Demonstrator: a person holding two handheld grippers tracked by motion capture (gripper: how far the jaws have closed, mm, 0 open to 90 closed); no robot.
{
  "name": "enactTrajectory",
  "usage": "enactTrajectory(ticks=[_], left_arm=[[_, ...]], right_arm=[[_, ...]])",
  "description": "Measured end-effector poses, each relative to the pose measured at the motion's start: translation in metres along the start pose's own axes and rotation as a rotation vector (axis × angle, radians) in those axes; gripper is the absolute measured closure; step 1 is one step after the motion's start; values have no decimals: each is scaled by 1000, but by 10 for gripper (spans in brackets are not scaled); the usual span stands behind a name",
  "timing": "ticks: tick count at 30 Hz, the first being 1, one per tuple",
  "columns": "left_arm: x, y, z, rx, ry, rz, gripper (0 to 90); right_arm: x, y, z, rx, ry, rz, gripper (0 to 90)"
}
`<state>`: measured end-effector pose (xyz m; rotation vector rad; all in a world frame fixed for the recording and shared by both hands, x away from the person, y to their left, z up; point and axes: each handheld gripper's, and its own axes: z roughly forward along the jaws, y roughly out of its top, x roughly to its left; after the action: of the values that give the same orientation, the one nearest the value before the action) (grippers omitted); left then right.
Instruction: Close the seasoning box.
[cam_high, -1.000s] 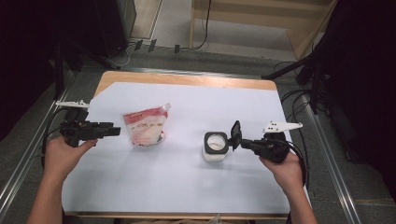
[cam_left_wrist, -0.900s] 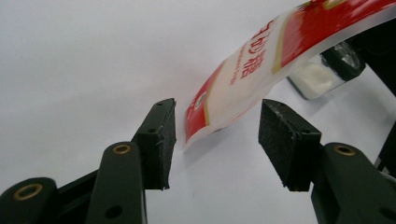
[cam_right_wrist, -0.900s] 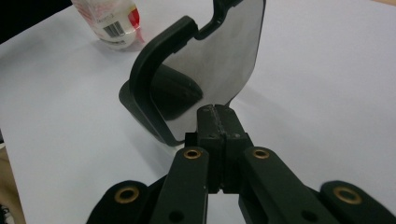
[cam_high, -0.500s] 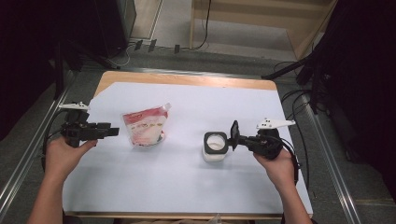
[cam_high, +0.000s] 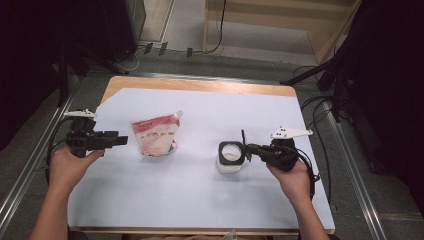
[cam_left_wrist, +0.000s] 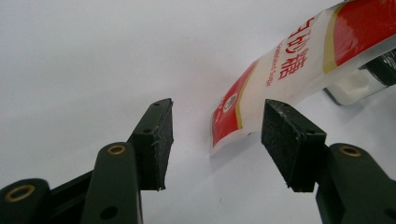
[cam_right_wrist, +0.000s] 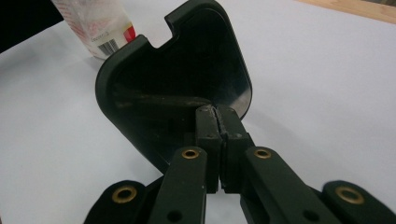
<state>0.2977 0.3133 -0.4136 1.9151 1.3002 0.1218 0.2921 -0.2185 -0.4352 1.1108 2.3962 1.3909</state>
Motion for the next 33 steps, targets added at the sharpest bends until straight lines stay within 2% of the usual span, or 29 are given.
enactTrajectory(ticks=[8, 18, 26, 33], left_arm=[[-3, 1, 2, 6, 5, 9, 447], [-3, 0, 4, 7, 0, 4, 447], [-2, 0, 4, 11, 1, 8, 446], [-2, 0, 4, 12, 4, 11, 445]], right_arm=[[5, 1, 3, -12, 16, -4, 896], [11, 0, 10, 28, 29, -20, 890], [13, 0, 12, 33, 33, -23, 879], [13, 0, 12, 24, 36, -29, 804]])
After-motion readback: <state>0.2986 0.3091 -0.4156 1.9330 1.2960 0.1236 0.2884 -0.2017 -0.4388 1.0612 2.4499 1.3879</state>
